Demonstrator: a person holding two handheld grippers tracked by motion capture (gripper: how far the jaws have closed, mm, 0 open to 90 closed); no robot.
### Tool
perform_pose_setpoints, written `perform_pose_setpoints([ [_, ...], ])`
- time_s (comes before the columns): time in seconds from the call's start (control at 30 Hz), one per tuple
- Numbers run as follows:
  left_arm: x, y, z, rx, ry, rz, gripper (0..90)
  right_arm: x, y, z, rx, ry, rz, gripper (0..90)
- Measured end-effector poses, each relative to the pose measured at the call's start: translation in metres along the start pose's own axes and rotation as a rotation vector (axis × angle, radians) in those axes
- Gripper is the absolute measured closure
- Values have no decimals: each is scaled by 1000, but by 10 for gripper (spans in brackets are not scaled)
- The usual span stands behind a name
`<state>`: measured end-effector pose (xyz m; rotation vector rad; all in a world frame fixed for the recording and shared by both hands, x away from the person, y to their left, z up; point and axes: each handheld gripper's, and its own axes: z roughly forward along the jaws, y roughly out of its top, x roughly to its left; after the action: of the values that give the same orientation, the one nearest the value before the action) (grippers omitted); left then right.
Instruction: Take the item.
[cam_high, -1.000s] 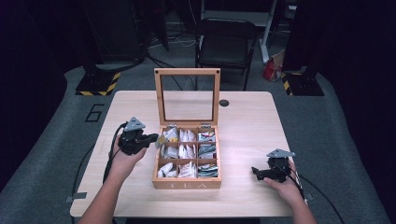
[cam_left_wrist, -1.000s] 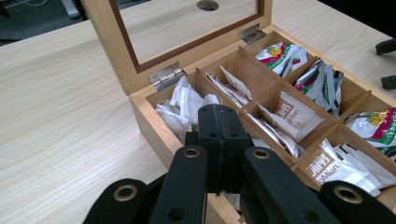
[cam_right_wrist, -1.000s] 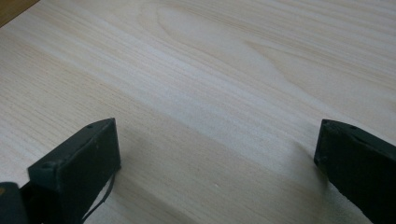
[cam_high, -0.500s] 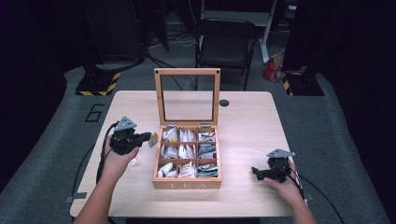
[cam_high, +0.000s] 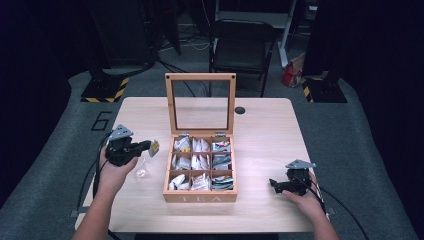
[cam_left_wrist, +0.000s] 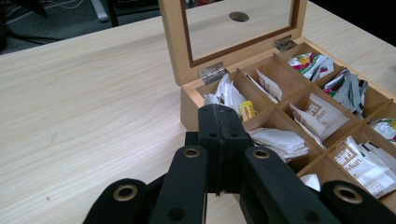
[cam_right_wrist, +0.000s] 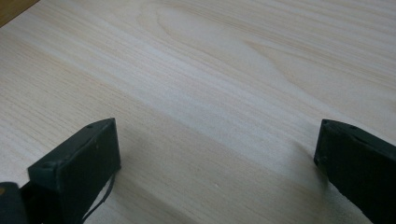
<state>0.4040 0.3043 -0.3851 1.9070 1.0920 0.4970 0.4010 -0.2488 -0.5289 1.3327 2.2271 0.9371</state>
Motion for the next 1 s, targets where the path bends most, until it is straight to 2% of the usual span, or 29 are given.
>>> perform_pose_setpoints([
  [0.37,12,-3,-15,-21,32,-21,899,0,0,0,0,0,0,0],
  [1.0,26,-18,-28,-14,64,-49,899,0,0,0,0,0,0,0],
])
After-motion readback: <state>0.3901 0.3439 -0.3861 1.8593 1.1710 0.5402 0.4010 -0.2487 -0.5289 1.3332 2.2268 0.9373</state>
